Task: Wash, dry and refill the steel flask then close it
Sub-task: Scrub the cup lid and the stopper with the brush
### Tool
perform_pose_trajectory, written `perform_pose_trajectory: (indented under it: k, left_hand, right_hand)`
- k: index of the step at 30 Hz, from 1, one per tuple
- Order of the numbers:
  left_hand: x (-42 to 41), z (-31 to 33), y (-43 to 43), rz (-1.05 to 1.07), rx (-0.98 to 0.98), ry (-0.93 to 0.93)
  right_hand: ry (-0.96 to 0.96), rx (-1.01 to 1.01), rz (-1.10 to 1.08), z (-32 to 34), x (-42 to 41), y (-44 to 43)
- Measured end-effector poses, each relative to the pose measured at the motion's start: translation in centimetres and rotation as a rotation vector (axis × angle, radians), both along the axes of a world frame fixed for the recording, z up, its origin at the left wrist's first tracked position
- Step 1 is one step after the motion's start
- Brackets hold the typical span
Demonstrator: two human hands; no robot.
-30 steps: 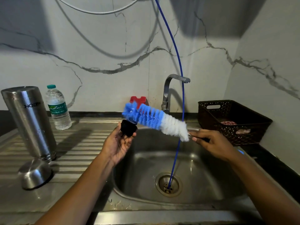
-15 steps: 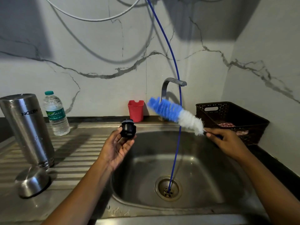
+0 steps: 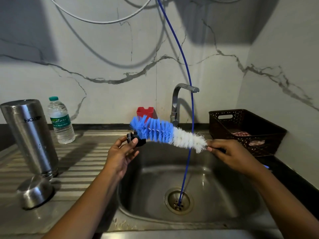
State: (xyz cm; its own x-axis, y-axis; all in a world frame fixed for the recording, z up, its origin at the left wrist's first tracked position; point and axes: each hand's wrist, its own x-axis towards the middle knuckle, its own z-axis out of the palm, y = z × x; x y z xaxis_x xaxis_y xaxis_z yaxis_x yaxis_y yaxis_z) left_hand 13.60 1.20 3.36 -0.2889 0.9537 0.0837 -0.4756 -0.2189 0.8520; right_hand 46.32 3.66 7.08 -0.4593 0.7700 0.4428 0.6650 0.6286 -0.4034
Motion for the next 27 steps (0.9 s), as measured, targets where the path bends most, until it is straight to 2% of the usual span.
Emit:
perform_pose_trajectory:
  k: [5, 10, 15, 22, 27]
  left_hand:
    - [0.7, 0.0, -0.2, 0.038, -0.016, 0.127]
    - [0.2, -0.4, 0.2, 0.124, -0.012, 0.133]
    - [1.0, -0.7, 0.3, 0.089, -0.045, 0.167]
    - [1.1, -0.6, 0.3, 0.164, -0.062, 0.022]
    - [1.8, -0.5, 0.3, 0.155, -0.065, -0.051]
  right_hand:
    - [-0.061, 0.047, -0.05, -0.6, -1.3, 0.1]
    - [-0.067, -0.068, -0.035, 0.9, 0.8, -0.5]
    - [-0.124, 0.038, -0.064, -0.5, -2.1, -0.2]
    - [-0.06, -0.08, -0.073, 0.0, 0.1, -0.1]
    - [-0.032, 0.011, -0.054, -1.1, -3.1, 0.1]
